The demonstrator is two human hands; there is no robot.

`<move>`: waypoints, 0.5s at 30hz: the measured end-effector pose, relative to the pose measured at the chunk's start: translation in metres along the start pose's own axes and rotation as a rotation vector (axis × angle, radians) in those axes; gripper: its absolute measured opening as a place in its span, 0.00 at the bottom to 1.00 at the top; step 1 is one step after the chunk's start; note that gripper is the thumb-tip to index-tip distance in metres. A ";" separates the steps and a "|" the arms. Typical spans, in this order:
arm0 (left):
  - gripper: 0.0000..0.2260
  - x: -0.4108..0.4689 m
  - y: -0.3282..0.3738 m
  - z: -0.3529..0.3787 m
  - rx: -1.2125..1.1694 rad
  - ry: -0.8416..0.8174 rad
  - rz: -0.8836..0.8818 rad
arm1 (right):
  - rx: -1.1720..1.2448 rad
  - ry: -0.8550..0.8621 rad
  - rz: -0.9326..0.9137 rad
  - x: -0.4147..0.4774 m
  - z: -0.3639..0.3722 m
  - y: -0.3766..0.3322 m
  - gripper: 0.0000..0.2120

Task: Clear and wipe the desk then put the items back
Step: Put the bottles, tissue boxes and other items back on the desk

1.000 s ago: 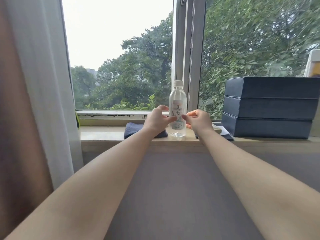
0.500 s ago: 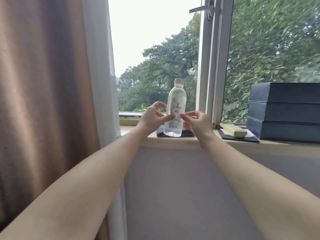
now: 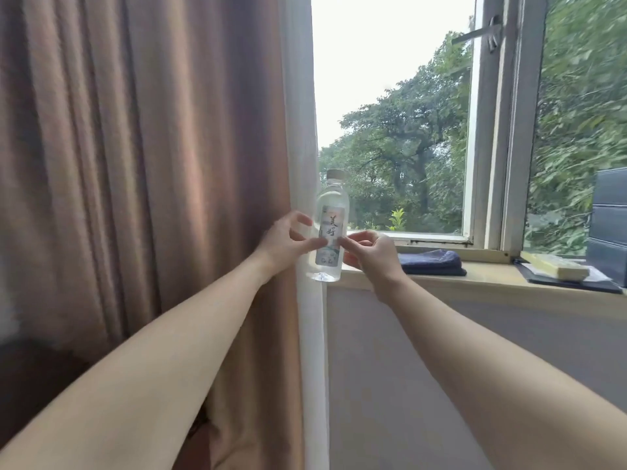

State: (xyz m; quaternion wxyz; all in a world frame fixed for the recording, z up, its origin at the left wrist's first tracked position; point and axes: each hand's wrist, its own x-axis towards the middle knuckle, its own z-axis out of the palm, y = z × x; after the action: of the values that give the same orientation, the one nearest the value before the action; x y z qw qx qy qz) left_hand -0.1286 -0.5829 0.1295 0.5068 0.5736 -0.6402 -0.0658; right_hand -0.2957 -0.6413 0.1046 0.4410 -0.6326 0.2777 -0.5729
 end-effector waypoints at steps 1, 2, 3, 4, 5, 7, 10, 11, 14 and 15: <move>0.19 -0.004 -0.004 -0.009 0.011 0.015 -0.008 | 0.010 -0.013 0.005 -0.001 0.010 0.001 0.08; 0.19 -0.009 -0.008 -0.017 0.017 0.023 -0.018 | 0.018 -0.031 0.007 -0.003 0.019 0.001 0.09; 0.18 -0.014 -0.012 -0.025 0.015 0.032 -0.025 | 0.026 -0.045 0.009 -0.004 0.029 0.002 0.09; 0.18 -0.019 -0.015 -0.034 0.015 0.039 -0.032 | 0.027 -0.061 0.011 -0.006 0.038 0.002 0.09; 0.18 -0.024 -0.018 -0.042 0.016 0.045 -0.034 | 0.032 -0.071 0.009 -0.007 0.047 0.003 0.09; 0.18 -0.033 -0.024 -0.059 0.036 0.063 -0.041 | 0.038 -0.092 0.008 -0.012 0.065 0.004 0.09; 0.18 -0.045 -0.034 -0.083 0.067 0.102 -0.051 | 0.068 -0.125 0.024 -0.019 0.092 0.004 0.09; 0.18 -0.049 -0.037 -0.091 0.074 0.114 -0.055 | 0.091 -0.137 0.028 -0.021 0.101 0.004 0.08; 0.19 -0.064 -0.046 -0.115 0.104 0.148 -0.076 | 0.135 -0.174 0.024 -0.030 0.129 0.004 0.08; 0.19 -0.069 -0.049 -0.123 0.112 0.161 -0.082 | 0.128 -0.182 0.019 -0.032 0.138 0.005 0.09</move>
State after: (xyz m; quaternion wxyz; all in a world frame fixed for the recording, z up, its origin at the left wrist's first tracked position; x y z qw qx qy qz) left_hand -0.0187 -0.4832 0.1160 0.5206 0.6303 -0.5759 -0.0043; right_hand -0.1668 -0.5825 0.0911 0.5095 -0.6499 0.2053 -0.5253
